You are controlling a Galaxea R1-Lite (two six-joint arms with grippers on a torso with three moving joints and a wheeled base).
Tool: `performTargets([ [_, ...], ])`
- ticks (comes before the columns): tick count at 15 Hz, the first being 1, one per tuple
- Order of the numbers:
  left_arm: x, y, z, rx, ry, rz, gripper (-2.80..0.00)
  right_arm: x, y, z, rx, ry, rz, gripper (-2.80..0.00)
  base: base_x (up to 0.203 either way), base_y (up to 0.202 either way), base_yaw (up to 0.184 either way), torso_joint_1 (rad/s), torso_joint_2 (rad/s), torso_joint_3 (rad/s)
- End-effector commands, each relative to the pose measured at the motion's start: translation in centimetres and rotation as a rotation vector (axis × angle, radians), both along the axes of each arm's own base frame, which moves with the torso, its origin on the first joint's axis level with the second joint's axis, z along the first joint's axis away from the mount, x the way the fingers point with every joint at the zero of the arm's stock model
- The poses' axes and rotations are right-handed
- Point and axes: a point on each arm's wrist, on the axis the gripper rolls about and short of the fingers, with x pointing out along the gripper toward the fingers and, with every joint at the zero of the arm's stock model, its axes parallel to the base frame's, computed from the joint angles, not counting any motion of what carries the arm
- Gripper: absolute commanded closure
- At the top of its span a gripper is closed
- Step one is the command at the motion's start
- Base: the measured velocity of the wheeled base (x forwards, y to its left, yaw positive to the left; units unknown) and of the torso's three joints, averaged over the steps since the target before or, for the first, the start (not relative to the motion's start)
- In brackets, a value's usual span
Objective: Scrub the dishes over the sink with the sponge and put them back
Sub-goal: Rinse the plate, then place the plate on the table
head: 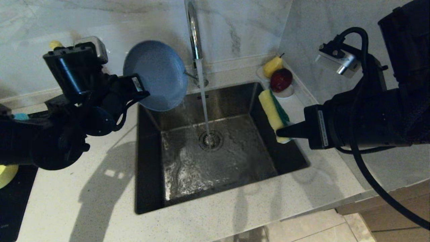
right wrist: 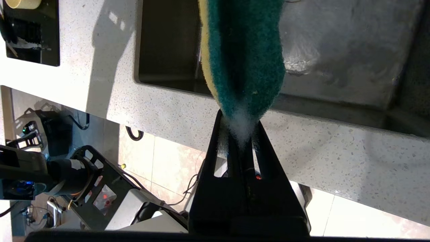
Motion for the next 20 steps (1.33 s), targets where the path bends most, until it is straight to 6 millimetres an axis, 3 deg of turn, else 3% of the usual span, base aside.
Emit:
performTargets([
  [1, -0.9, 0.3, -0.5, 0.066, -0.155, 0.007, 0.00, 0.3, 0.3, -0.3, -0.006, 0.010, -0.001, 0.00, 0.000, 0.000, 0.000, 0.000, 0.00, 0.000],
  [3, -1.0, 0.3, -1.2, 0.096, -0.160, -0.004, 0.00, 0.2, 0.2, -0.2, -0.004, 0.008, -0.001, 0.00, 0.000, 0.000, 0.000, 0.000, 0.00, 0.000],
  [8, -2.4, 0.7, -0.6, 0.118, -0.169, -0.042, 0.00, 0.2, 0.2, -0.2, -0.004, 0.008, 0.000, 0.00, 0.000, 0.000, 0.000, 0.000, 0.00, 0.000],
  [10, -2.1, 1.4, -1.2, 0.136, -0.097, -0.026, 0.00, 0.2, 0.2, -0.1, -0.005, 0.006, 0.002, 0.00, 0.000, 0.000, 0.000, 0.000, 0.00, 0.000],
  [15, -0.3, 5.3, -1.9, 0.146, 0.116, 0.090, 0.00, -0.1, -0.1, 0.0, 0.000, -0.001, 0.000, 0.00, 0.000, 0.000, 0.000, 0.000, 0.00, 0.000],
  [18, -0.9, 7.4, -1.8, 0.007, 0.289, 0.102, 0.00, 0.1, -0.4, 0.0, 0.001, -0.001, -0.013, 0.00, 0.000, 0.000, 0.000, 0.000, 0.00, 0.000],
  [20, -2.1, 9.7, -0.5, -0.160, 0.388, 0.060, 0.00, 0.2, -0.4, -0.1, -0.002, 0.003, -0.016, 0.00, 0.000, 0.000, 0.000, 0.000, 0.00, 0.000],
])
